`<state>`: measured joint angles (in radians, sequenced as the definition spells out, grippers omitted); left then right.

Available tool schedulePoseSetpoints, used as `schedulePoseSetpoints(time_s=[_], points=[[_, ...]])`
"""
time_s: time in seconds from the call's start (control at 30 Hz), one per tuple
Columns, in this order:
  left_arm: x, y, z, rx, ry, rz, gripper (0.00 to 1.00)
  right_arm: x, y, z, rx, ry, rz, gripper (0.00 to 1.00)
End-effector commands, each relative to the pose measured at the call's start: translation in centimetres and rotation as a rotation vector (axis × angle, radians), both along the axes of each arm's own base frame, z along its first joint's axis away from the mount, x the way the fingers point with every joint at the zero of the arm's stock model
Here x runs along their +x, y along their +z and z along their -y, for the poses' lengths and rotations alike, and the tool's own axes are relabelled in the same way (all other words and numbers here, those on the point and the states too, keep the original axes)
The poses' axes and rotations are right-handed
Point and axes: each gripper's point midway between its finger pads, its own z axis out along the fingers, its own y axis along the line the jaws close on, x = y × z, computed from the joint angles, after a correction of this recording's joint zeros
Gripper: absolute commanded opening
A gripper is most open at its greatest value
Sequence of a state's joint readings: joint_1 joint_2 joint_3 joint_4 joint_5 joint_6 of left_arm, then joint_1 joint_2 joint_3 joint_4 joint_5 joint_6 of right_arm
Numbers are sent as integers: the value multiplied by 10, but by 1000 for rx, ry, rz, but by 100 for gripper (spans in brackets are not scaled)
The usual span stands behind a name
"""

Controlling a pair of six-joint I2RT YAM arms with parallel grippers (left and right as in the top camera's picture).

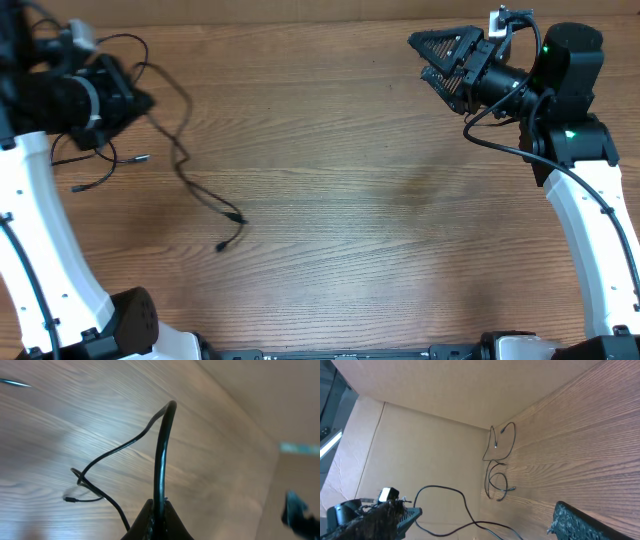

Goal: Untangle cables
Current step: 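Carry the held cable with the left gripper to the far left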

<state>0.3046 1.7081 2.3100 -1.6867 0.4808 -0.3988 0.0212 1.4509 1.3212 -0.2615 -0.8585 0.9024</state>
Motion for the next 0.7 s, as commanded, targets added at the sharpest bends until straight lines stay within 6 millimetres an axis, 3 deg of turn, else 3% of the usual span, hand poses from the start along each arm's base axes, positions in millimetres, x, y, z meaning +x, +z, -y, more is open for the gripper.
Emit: schedulePoseSetpoints(time_s=[0.0,0.13,0.23,0.47,0.67], points=[[-11,7,-32,28,101,20,4,-2,10,0,-8,9,40,96],[-18,6,-67,48,166,30,4,-2,10,0,-8,9,40,96],[-18,8,-76,10,171,51,4,-1,10,0,-8,6,41,96],[0,29,-47,-193,16,190,4,1,9,2,-13,-9,40,96],[10,39,-38,-251,-63,264,4,1,9,2,-13,-9,40,96]])
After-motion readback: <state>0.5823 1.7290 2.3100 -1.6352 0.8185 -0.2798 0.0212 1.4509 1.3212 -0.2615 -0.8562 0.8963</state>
